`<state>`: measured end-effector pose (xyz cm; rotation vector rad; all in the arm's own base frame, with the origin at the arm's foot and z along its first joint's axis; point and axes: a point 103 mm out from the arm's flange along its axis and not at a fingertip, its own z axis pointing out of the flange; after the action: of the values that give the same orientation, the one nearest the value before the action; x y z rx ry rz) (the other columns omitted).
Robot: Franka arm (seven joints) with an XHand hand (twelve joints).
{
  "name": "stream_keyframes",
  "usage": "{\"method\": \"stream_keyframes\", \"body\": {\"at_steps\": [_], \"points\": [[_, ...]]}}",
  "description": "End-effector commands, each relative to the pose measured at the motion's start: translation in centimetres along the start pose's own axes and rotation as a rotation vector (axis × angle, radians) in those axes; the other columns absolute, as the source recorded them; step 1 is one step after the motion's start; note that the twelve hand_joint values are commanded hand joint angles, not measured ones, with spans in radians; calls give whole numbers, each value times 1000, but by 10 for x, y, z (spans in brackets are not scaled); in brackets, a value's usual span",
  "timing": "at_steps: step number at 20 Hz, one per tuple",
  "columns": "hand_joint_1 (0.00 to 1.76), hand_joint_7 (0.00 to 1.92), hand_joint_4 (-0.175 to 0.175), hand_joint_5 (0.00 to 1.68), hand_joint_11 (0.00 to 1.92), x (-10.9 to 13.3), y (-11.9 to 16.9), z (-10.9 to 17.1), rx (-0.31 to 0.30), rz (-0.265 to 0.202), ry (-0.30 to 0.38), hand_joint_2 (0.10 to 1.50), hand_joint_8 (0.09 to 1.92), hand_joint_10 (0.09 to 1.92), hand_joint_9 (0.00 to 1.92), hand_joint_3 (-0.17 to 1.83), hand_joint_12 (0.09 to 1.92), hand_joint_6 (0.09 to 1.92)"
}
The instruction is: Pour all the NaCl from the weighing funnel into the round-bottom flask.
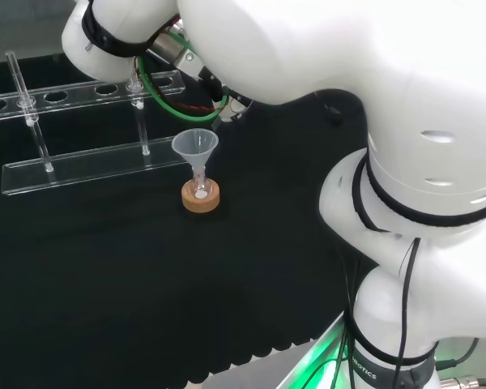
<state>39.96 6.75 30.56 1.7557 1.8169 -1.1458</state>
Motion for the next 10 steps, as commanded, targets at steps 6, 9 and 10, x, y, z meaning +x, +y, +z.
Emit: {"method": "stream_keyframes", "body": {"at_steps": [6, 9, 10], "points": [[1102, 623, 175, 1222, 756, 24, -3, -19, -79, -40, -24, 705, 639, 323, 981, 597, 1080, 739], [1102, 623, 175, 1222, 757, 22, -1, -17, -75, -44, -2, 705, 639, 323, 981, 597, 1079, 739], [1102, 622, 175, 1223, 757, 21, -1, -17, -73, -47, 9, 705, 639, 322, 980, 597, 1079, 739]]}}
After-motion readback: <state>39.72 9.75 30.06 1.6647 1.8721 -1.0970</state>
